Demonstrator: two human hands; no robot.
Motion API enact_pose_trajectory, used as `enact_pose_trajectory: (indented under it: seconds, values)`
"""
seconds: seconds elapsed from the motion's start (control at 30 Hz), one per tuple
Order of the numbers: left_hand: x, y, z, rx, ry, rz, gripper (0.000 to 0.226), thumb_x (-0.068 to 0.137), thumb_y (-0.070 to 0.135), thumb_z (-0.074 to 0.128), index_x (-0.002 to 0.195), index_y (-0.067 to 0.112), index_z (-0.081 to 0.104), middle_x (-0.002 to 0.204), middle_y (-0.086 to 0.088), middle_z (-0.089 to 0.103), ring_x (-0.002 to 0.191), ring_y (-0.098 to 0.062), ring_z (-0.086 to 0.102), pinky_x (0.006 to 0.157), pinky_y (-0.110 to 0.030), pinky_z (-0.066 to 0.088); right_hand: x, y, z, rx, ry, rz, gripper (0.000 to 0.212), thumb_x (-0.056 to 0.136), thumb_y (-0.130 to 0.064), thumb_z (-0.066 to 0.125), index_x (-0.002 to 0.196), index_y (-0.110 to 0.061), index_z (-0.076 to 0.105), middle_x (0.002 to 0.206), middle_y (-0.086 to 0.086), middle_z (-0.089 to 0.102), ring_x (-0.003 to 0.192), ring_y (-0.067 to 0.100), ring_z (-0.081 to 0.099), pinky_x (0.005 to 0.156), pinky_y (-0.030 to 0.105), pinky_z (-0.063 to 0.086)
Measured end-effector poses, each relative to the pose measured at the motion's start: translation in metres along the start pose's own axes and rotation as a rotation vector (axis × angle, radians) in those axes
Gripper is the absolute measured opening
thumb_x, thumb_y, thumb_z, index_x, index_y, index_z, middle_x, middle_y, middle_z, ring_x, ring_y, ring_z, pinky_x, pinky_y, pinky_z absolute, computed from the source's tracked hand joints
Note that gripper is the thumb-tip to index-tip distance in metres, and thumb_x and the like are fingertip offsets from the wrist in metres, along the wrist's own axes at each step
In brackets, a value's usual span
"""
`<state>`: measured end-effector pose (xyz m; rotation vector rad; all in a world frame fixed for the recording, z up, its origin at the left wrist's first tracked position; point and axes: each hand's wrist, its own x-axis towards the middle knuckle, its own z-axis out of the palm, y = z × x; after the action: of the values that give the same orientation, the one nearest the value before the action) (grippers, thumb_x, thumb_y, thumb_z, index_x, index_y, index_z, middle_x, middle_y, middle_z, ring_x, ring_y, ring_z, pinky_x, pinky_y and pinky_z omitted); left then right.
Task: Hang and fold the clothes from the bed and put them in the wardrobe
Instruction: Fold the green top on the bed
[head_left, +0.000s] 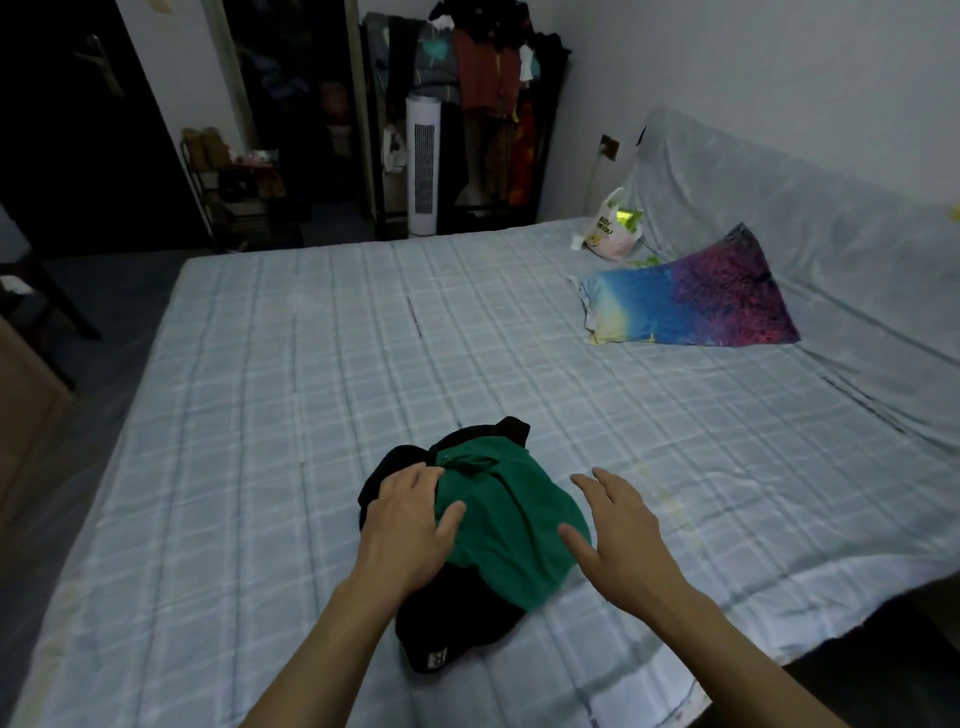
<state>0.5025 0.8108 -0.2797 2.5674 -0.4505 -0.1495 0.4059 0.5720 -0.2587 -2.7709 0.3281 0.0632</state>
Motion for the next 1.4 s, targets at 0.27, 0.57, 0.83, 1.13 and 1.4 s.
enact_pose_trajectory:
  seconds: [0.27, 0.57, 0.83, 1.13, 1.4]
  values:
    - [0.065, 0.023, 0.045, 0.038, -0.038, -0.17, 0.056, 0.097, 0.051, 0.048, 0.145, 0.022, 0.04, 0.15, 0.002, 0.041, 0.138, -0.019, 0.033, 0.111, -0.038, 0.035, 0.11, 0.049, 0.016, 0.061, -0.132, -0.106, 0.065, 0.098, -0.05, 0.048, 0.153, -0.025, 0.025, 0.161, 0.004, 0.022, 0.148, 0.022, 0.017, 0.119, 0.038, 0.017]
    - [0.11, 0.0, 0.059, 0.014, -0.035, -0.323, 0.054, 0.098, 0.046, 0.049, 0.145, 0.021, 0.041, 0.147, 0.002, 0.044, 0.136, -0.018, 0.035, 0.11, -0.036, 0.036, 0.205, 0.044, 0.05, 0.021, -0.304, -0.24, 0.067, 0.099, -0.05, 0.044, 0.155, -0.023, 0.019, 0.163, 0.006, 0.015, 0.15, 0.024, 0.013, 0.122, 0.038, 0.014]
    - [0.149, -0.055, 0.079, -0.024, -0.106, -0.384, 0.052, 0.098, 0.046, 0.048, 0.143, 0.021, 0.041, 0.144, 0.001, 0.046, 0.131, -0.019, 0.04, 0.106, -0.036, 0.039, 0.256, 0.021, 0.099, -0.054, -0.396, -0.278, 0.066, 0.099, -0.045, 0.046, 0.155, -0.02, 0.021, 0.162, 0.005, 0.019, 0.148, 0.024, 0.018, 0.122, 0.037, 0.017]
    - [0.208, -0.101, 0.12, -0.01, -0.287, -0.394, 0.051, 0.099, 0.044, 0.047, 0.143, 0.02, 0.04, 0.142, -0.001, 0.047, 0.126, -0.022, 0.043, 0.102, -0.04, 0.041, 0.335, 0.001, 0.174, -0.167, -0.455, -0.341, 0.064, 0.094, -0.04, 0.056, 0.15, -0.022, 0.032, 0.155, 0.006, 0.033, 0.14, 0.025, 0.032, 0.115, 0.039, 0.031]
    - [0.24, -0.127, 0.135, -0.028, -0.311, -0.412, 0.047, 0.098, 0.042, 0.048, 0.139, 0.02, 0.043, 0.136, -0.002, 0.051, 0.121, -0.021, 0.046, 0.1, -0.039, 0.043, 0.364, -0.009, 0.229, -0.362, -0.539, -0.375, 0.056, 0.087, -0.035, 0.065, 0.137, -0.02, 0.046, 0.138, 0.006, 0.048, 0.122, 0.027, 0.044, 0.098, 0.039, 0.039]
